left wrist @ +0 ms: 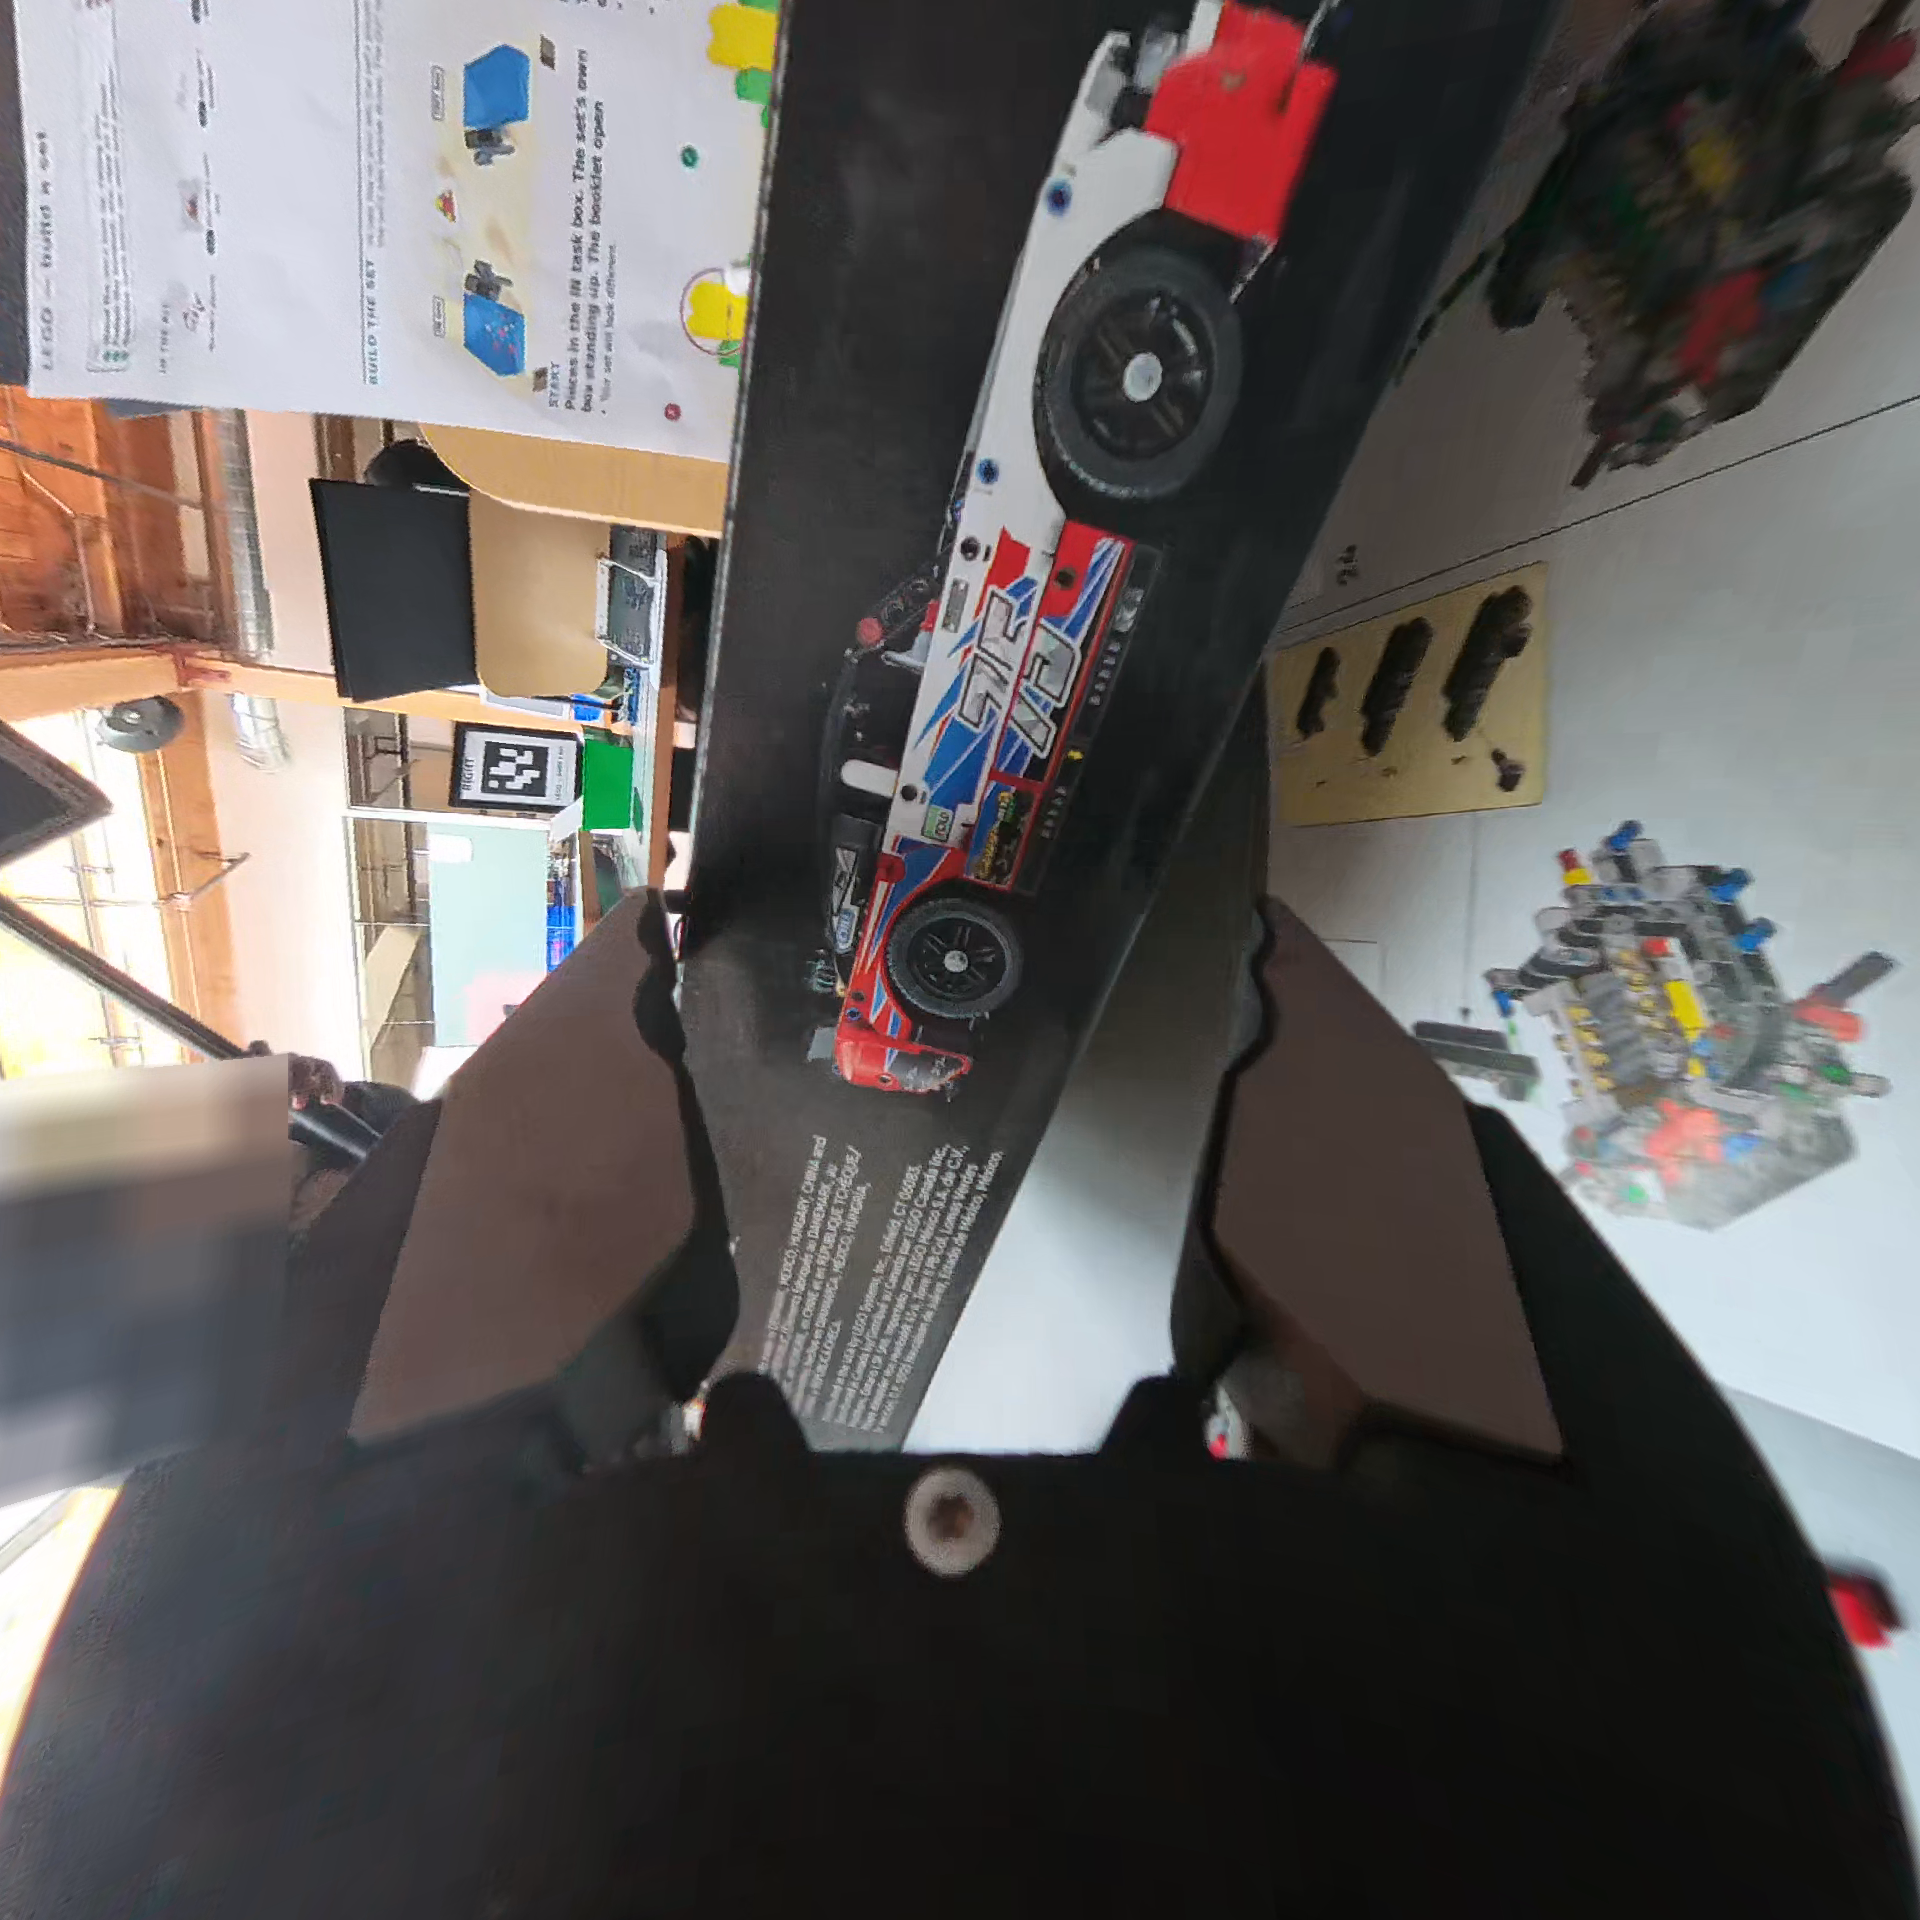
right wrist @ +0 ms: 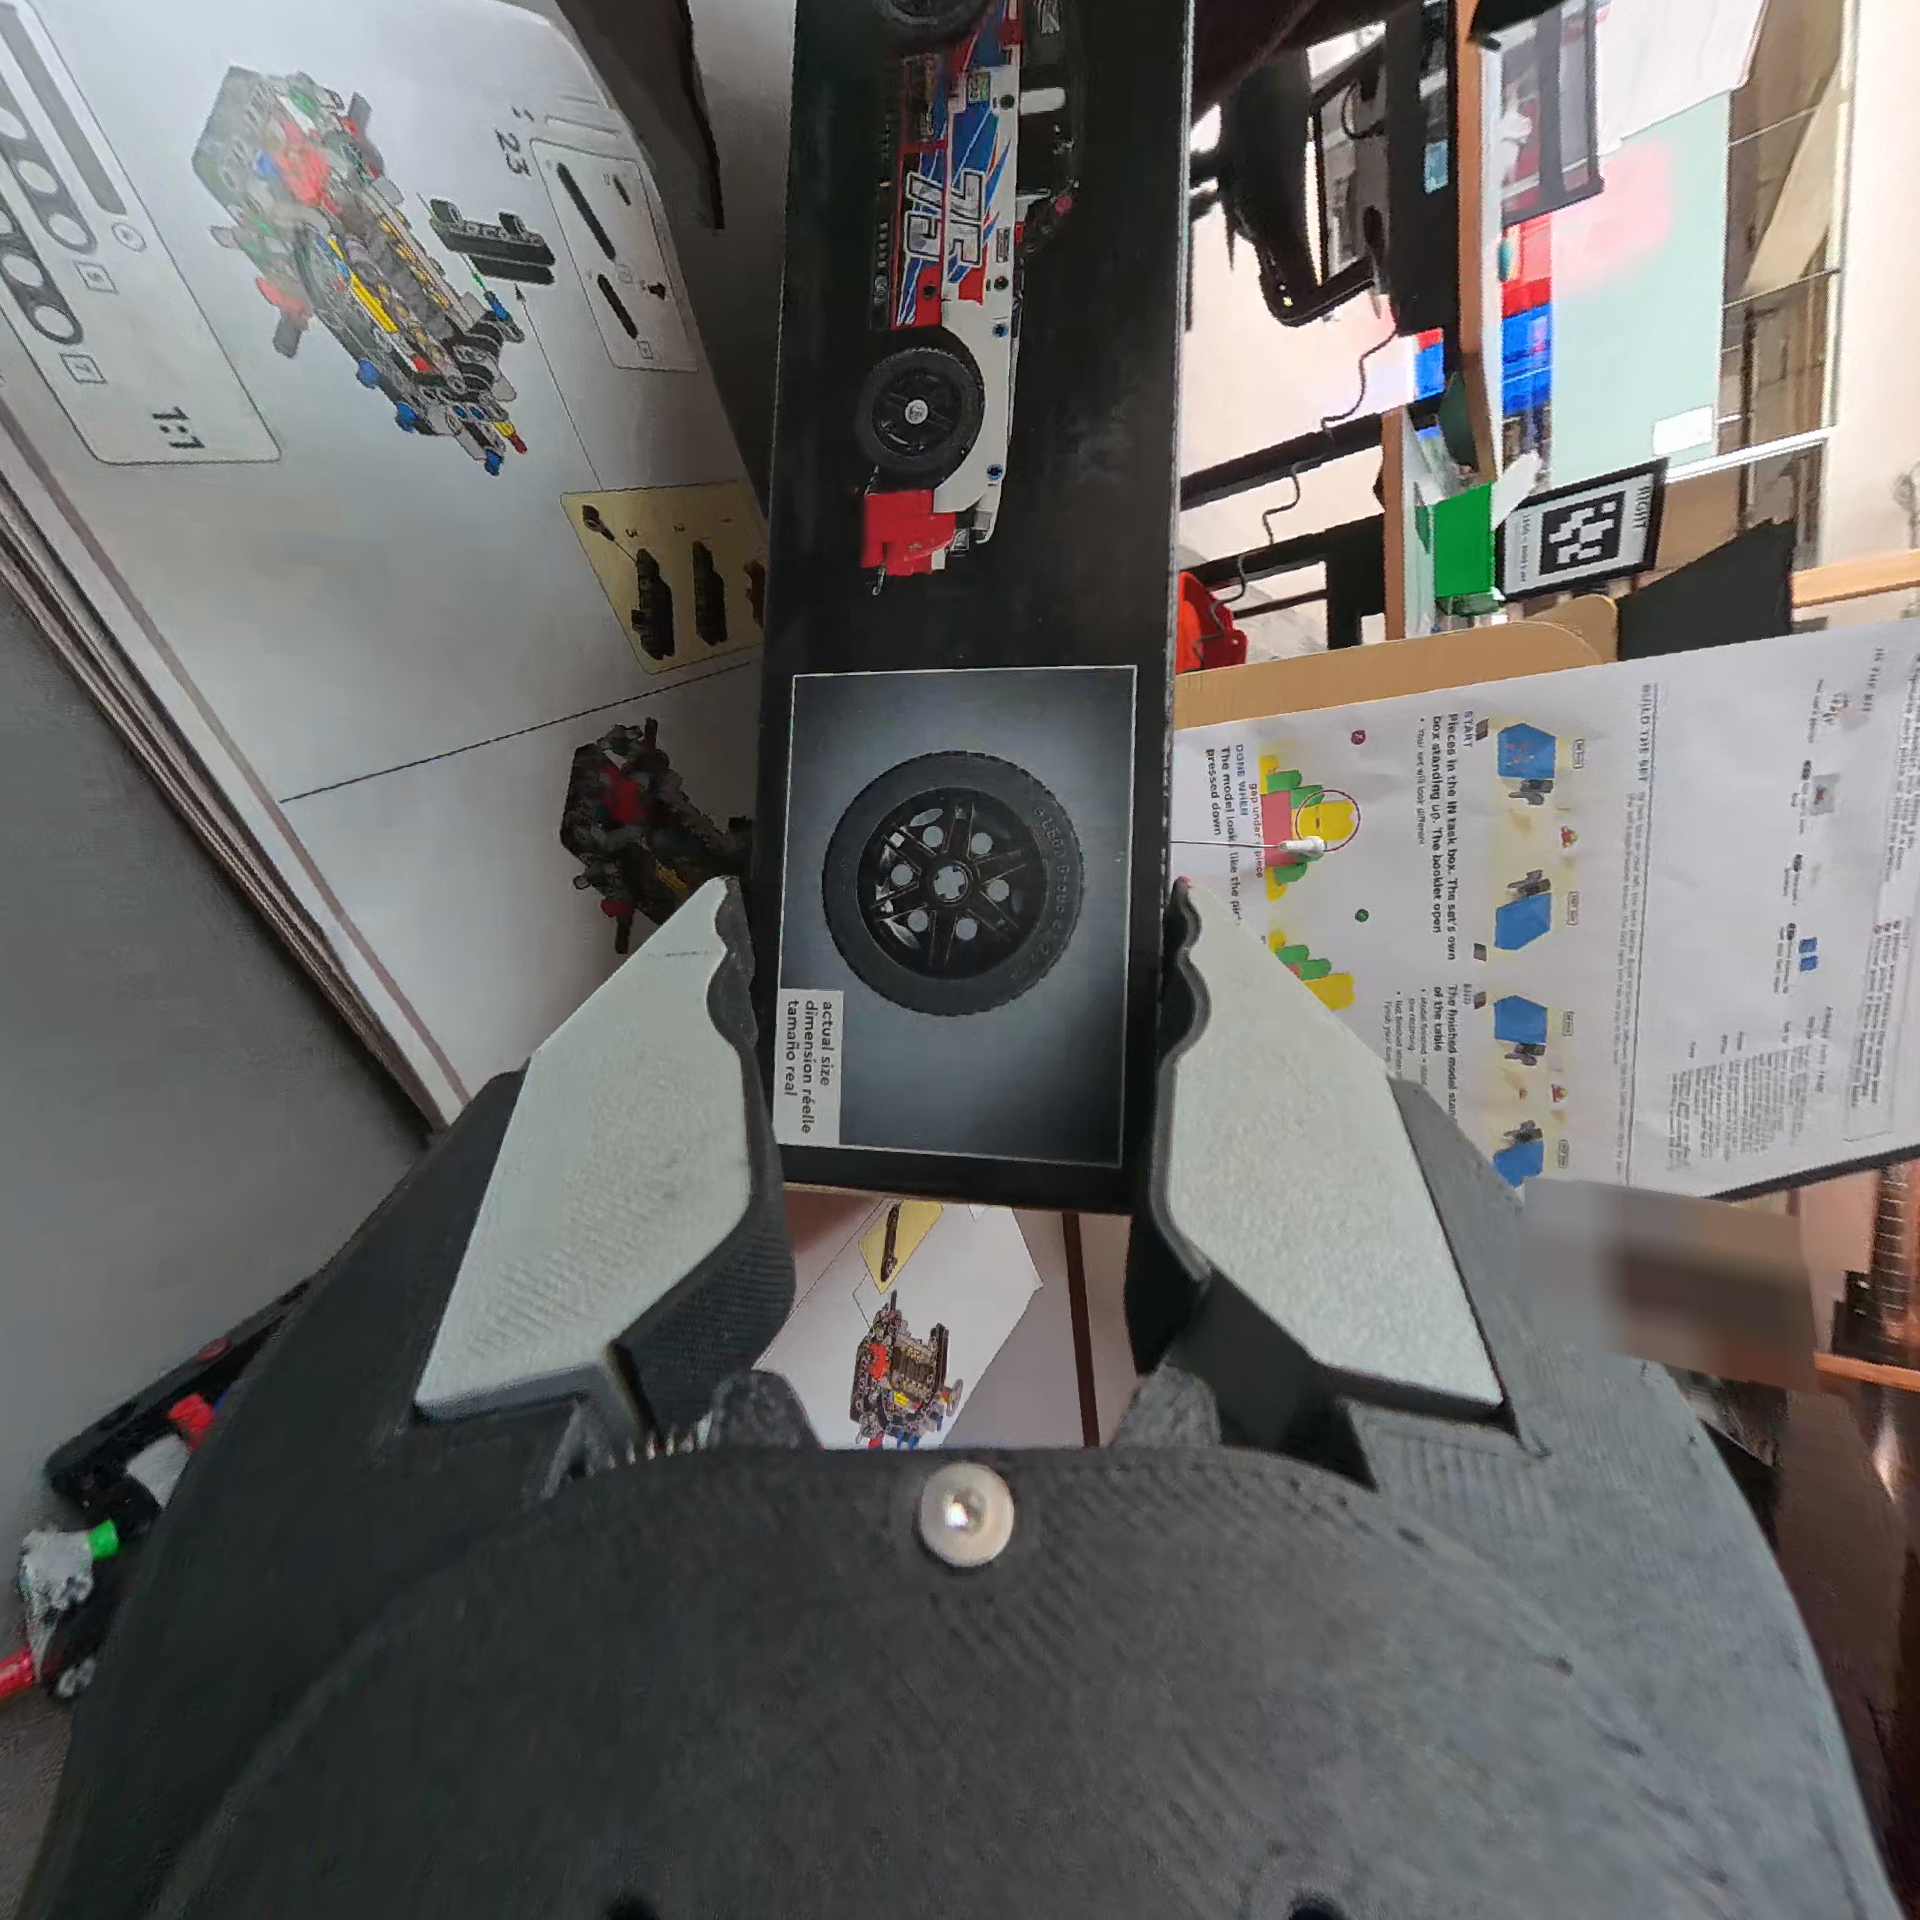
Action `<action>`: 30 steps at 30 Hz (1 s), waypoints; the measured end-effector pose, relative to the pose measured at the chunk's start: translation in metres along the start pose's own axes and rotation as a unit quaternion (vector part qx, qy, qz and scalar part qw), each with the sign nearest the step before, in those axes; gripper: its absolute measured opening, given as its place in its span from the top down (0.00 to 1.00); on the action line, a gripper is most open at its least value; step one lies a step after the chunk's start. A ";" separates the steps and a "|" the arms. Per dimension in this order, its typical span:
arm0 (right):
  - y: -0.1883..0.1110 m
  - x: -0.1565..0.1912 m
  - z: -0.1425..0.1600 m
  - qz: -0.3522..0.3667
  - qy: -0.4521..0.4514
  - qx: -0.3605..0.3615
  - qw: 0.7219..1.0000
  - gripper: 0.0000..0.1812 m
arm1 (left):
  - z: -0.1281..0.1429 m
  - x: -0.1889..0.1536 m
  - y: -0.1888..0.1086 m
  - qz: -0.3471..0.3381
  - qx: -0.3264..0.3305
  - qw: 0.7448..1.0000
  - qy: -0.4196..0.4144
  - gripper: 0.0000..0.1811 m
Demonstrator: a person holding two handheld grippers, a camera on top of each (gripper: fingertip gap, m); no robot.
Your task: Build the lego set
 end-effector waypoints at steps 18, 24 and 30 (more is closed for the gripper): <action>0.002 -0.068 -0.008 -0.128 0.080 -0.039 0.988 0.57 | -0.001 0.069 0.010 0.107 0.066 0.992 -0.010 0.53; 0.005 -0.068 0.004 -0.103 0.110 -0.056 0.987 0.57 | -0.004 0.071 0.016 0.110 0.085 0.990 0.007 0.53; 0.009 -0.068 0.008 -0.045 0.078 -0.038 0.995 0.51 | -0.006 0.073 0.016 0.119 0.087 0.989 -0.001 0.53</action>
Point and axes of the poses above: each gripper's, where its closed fingertips meet, y out along the fingers, z out of its underside, x = y × z across the jaws, the point moved 3 cm from there along -y, back along the fingers, and after that the axes turned 5 degrees about z, right-handed, at the moved point
